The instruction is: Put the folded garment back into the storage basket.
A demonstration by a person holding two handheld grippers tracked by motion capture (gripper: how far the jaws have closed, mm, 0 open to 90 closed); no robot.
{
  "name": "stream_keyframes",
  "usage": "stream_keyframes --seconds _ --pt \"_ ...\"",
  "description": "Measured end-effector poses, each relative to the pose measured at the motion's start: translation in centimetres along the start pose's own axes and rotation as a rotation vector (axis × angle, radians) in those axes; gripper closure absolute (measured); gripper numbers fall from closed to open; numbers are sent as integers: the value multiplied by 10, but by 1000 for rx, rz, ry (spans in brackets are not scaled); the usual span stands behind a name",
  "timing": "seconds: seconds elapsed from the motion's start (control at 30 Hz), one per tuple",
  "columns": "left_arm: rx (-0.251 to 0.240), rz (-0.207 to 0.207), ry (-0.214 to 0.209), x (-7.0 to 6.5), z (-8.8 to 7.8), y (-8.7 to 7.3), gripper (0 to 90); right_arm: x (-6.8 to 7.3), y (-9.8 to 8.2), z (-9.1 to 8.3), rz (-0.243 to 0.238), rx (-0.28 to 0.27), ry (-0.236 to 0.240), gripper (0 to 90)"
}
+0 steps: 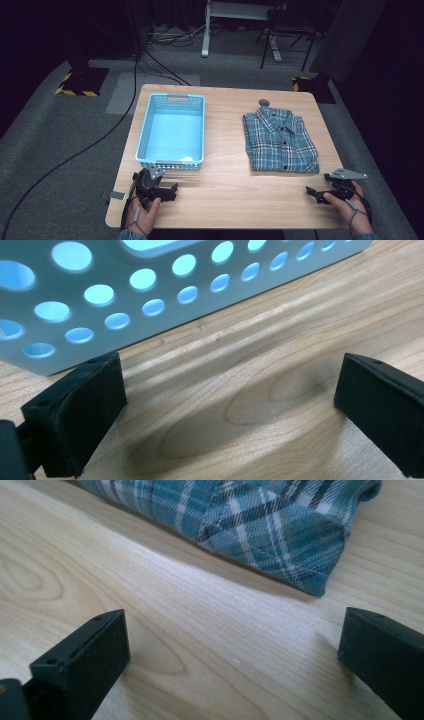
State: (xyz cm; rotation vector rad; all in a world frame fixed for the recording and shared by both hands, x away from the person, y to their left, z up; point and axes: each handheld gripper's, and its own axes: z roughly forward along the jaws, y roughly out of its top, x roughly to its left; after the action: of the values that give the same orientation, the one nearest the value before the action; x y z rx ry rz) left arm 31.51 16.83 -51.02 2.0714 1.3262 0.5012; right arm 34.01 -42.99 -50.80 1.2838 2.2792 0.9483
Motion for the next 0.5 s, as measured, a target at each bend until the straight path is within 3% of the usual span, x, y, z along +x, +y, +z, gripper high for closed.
stream_keyframes --seconds 0.5 --pt "0 -1 0 0 0 0 1 4 30 -19 -20 -15 -5 6"
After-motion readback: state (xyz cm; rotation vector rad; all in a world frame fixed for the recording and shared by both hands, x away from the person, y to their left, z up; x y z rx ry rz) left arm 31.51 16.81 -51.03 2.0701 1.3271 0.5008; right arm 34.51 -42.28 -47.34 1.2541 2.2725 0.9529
